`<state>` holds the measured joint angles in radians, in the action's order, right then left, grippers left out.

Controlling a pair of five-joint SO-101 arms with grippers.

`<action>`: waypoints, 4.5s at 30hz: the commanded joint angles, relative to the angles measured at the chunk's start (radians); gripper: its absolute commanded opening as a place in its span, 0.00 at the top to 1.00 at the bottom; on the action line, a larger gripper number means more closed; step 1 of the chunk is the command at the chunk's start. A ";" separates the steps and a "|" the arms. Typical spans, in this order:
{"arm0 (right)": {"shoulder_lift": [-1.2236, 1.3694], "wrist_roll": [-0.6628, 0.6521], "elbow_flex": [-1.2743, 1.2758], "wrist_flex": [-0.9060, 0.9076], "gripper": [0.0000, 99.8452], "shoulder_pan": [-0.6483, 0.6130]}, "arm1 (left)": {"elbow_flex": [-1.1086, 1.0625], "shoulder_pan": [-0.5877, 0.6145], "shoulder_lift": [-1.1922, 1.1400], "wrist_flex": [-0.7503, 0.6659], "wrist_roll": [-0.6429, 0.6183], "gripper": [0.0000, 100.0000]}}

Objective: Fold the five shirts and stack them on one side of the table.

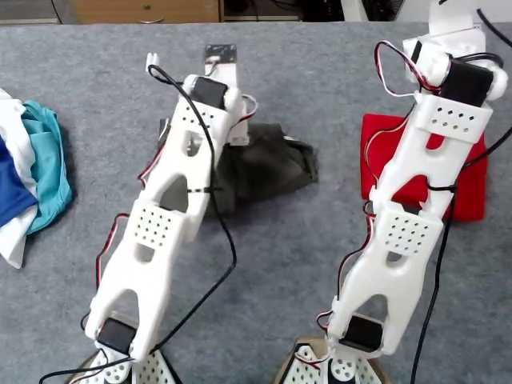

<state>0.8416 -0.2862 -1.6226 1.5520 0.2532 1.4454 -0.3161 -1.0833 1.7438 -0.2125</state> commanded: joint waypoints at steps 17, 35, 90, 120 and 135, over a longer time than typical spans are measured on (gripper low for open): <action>-0.056 0.000 -0.047 -0.025 1.00 0.025 | 0.163 -0.149 0.024 -0.012 -0.066 0.98; -0.056 0.000 -0.047 -0.025 1.00 0.025 | 0.121 -0.229 0.015 -0.195 -0.094 0.98; -0.881 -0.219 2.153 -0.499 1.00 -0.483 | 0.170 0.219 -0.259 -0.221 -0.029 0.98; -0.808 -0.180 2.038 -0.414 1.00 -0.481 | 0.170 0.218 -0.260 -0.224 0.006 0.98; -0.524 -0.189 1.733 -0.143 1.00 -0.308 | 0.170 0.219 -0.260 -0.224 0.028 0.98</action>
<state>0.3368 -0.4749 0.2156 1.3234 -0.0614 1.5789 -0.1013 -1.3518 1.5351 -0.1941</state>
